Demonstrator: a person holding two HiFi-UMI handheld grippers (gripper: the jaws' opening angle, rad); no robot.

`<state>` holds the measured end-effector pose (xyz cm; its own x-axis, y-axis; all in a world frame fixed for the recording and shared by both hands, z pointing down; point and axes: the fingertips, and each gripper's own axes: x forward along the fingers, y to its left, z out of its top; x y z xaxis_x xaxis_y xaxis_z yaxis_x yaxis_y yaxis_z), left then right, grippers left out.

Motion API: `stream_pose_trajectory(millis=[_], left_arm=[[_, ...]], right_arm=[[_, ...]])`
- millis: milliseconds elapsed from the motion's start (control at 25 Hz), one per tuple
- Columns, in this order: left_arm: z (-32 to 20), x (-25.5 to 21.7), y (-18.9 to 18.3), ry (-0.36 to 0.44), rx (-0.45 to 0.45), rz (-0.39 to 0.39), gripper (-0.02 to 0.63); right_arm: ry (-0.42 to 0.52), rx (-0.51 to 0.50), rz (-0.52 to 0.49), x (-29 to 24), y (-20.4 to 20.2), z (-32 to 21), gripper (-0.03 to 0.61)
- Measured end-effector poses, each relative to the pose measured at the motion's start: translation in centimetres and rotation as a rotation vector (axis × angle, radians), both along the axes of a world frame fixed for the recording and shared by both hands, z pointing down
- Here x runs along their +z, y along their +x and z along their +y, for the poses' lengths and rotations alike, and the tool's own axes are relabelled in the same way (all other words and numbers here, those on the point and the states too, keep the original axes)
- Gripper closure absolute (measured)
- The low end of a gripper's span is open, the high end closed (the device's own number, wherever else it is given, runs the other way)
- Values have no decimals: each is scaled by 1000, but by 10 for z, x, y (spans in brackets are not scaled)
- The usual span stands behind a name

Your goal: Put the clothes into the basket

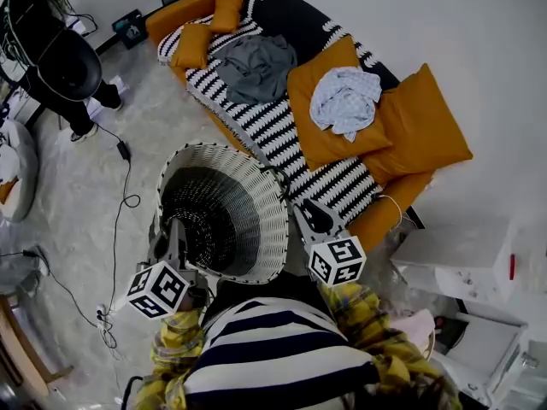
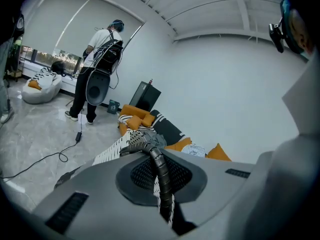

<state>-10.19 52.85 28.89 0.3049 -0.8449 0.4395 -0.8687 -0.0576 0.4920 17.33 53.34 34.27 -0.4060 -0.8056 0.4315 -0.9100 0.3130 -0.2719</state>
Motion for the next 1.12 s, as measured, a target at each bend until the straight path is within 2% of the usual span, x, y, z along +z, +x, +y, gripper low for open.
stream_pose_trajectory(millis=[360, 600, 800, 1120], left_arm=[[-65, 11, -25, -6, 20, -28, 600], [-106, 20, -21, -10, 16, -59, 600], [-145, 30, -19, -28, -32, -72, 600], [-207, 38, 3, -76, -92, -81, 600]], right_arm=[[-23, 85, 38, 13, 1, -62, 466], [-31, 140, 87, 24, 31, -106, 446], [-54, 165, 109, 46, 62, -158, 408], [-101, 216, 167, 68, 116, -234, 368]])
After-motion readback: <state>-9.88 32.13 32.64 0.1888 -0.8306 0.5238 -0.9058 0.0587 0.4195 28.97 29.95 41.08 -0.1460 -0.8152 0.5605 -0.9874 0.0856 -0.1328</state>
